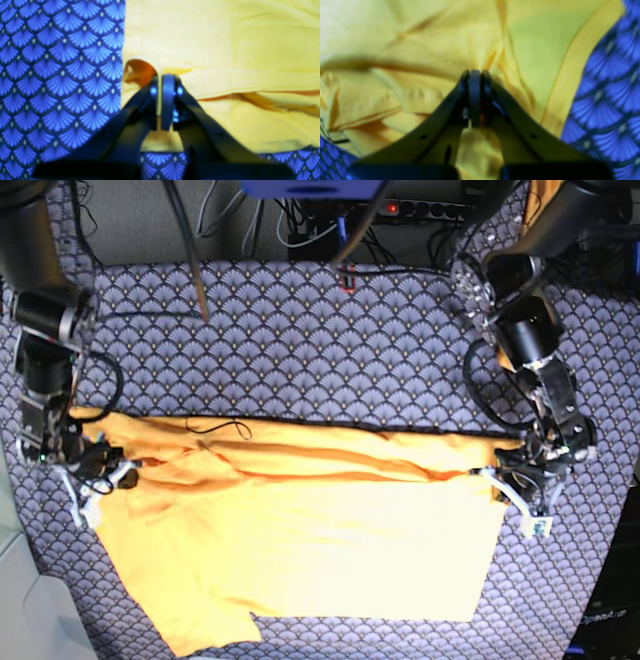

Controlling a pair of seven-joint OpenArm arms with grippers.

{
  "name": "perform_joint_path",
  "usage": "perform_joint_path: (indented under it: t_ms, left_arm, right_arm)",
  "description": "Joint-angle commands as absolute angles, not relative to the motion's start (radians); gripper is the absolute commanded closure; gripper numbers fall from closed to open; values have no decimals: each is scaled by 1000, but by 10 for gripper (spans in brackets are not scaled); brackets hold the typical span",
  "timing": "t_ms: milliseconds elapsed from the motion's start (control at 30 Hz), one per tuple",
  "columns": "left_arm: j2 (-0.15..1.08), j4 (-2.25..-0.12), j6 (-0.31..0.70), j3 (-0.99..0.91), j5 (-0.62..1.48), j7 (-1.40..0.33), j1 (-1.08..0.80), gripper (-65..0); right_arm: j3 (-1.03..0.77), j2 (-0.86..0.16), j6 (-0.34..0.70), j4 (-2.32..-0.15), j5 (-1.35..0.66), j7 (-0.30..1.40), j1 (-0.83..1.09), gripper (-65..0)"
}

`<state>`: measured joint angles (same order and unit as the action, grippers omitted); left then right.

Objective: Fold the T-shirt properly
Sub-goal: 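Close both grippers on the folded edge's two ends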

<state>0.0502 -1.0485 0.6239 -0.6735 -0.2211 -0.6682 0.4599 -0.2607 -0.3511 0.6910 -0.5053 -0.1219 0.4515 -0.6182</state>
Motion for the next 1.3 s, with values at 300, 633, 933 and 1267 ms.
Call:
perform_joint_path:
  t_ms: [300, 633, 933, 1267]
  left_arm:
    - [56, -1063, 624, -668, -208, -644, 493, 0]
    - [58, -1063, 624, -671, -209, -645, 493, 0]
    - [62, -1063, 624, -671, -211, -645, 492, 0]
    - [61, -1063, 624, -673, -209, -650, 492, 0]
  right_arm:
    - [-263, -389, 698, -550, -159, 498, -645, -2]
    - [-295, -412, 698, -550, -160, 504, -680, -273]
    - [-380, -414, 698, -550, -157, 470, -671, -351]
    - [-378, -409, 698, -542, -154, 441, -647, -352]
